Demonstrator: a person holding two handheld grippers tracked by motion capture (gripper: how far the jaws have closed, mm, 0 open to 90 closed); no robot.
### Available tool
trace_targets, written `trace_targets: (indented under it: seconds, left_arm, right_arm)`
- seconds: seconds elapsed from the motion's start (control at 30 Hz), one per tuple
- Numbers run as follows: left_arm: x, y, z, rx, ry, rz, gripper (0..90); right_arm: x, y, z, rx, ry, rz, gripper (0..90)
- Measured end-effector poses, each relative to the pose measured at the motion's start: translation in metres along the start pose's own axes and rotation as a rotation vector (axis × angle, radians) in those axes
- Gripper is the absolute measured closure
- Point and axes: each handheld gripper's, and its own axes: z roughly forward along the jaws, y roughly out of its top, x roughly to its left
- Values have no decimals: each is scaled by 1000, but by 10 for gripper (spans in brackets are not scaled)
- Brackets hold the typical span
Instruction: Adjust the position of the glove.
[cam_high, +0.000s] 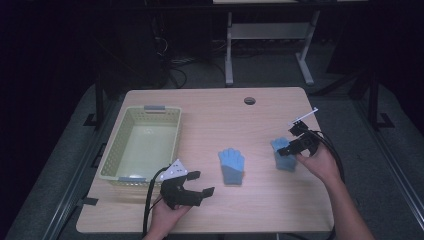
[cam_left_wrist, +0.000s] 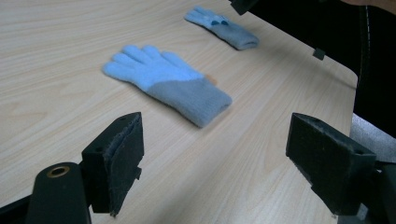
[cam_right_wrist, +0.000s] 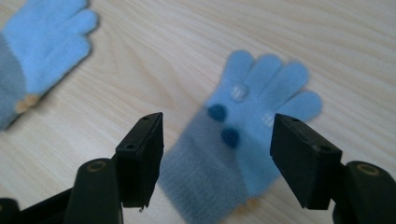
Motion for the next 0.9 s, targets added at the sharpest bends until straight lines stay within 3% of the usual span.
trace_targets:
  seconds: [0.17,0.5,0.9]
  left_arm:
    - [0,0,1,7,-2,-4,189]
    - [1,0,1,6,-6,-4,189]
    - [1,0,0,0,-10,0,189]
  right_arm:
    - [-1,2,5,22,-13,-12,387]
    - [-11,0,15,68,-24,30,444]
    - [-6,-2,32,139,-82,-8,502]
